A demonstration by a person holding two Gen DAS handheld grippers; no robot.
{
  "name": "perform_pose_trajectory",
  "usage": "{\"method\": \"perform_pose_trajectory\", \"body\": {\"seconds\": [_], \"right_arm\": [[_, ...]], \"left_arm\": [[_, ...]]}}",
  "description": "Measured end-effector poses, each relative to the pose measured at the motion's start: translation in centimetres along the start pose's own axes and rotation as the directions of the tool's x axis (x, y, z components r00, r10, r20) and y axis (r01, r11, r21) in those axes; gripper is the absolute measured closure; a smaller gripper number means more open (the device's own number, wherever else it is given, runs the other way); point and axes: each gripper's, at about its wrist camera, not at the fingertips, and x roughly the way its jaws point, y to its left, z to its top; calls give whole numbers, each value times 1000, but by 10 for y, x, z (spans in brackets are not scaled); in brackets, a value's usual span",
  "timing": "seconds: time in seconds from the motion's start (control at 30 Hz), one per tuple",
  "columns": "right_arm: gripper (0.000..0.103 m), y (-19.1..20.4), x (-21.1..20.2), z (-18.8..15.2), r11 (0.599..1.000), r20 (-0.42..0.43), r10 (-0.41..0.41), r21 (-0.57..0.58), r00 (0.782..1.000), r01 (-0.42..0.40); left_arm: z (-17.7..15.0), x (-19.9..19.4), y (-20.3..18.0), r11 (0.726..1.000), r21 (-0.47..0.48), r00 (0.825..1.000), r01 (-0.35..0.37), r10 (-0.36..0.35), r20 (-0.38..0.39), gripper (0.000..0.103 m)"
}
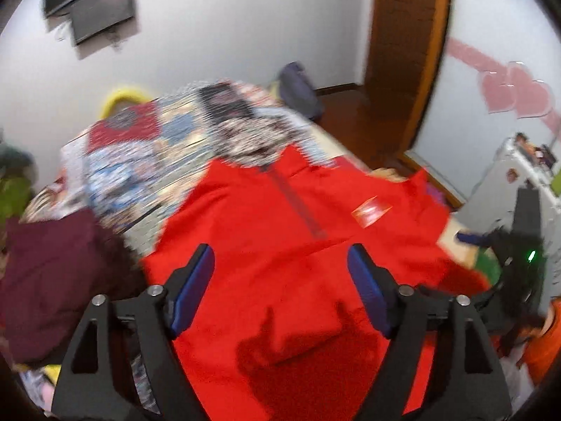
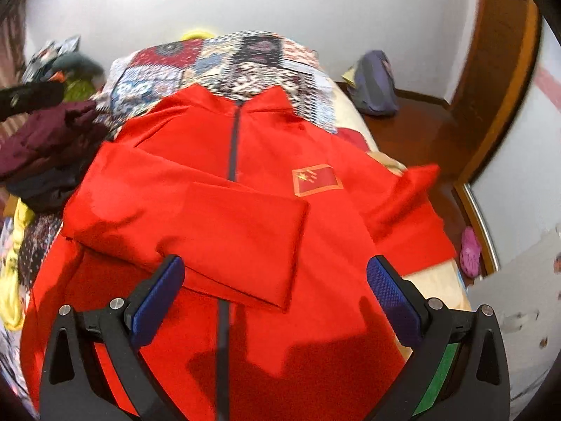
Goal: Fold large clothes
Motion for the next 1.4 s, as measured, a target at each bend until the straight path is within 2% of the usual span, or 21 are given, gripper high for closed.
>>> {"method": "perform_pose_trajectory", "body": {"seconds": [0.2, 0.3, 0.4, 0.5, 0.63, 0.8, 0.83, 0.93, 1.0, 1.03, 1.23, 1.4], "right_arm": [[0, 43, 27, 7, 988, -41, 43, -144, 998, -49], [2, 59, 46, 3, 977, -76, 21, -209, 997, -36], [4, 67, 63, -5, 965, -105, -17, -260, 994, -11], [16, 68, 71, -5, 961, -132, 3, -274, 991, -40], [40, 63, 65, 0, 964, -121, 11, -262, 993, -43], [42, 56, 68, 5, 974, -128, 49, -213, 991, -76], [48, 58, 72, 4, 972, -137, 50, -220, 989, -80], [77, 67, 84, 1, 965, -175, 92, -229, 980, -131], [89, 68, 86, 5, 966, -172, 98, -220, 980, -135], [94, 68, 86, 12, 970, -162, 92, -210, 982, -125], [97, 53, 57, 59, 981, 5, 56, -189, 998, -54], [97, 29, 9, 107, 985, 176, 6, -173, 984, 25]], "left_arm": [[-57, 5, 61, 991, -53, 989, -120, 114, -96, 23], [-93, 20, 85, 985, -85, 976, -149, 132, -173, 23], [-121, 37, 94, 983, -113, 965, -145, 116, -236, 23], [-145, 55, 96, 982, -125, 954, -141, 102, -283, 23], [-161, 71, 92, 980, -169, 949, -107, 50, -313, 23], [-159, 78, 97, 969, -230, 958, -92, 23, -286, 21], [-158, 80, 99, 965, -245, 958, -90, 17, -285, 21], [-155, 84, 100, 959, -270, 958, -88, 8, -285, 21], [-152, 85, 97, 958, -277, 960, -80, -1, -279, 21], [-149, 83, 95, 958, -277, 962, -74, -4, -271, 21], [-137, 83, 81, 963, -264, 967, -51, -18, -253, 21], [-126, 103, 70, 968, -238, 960, -75, 5, -282, 21]]}}
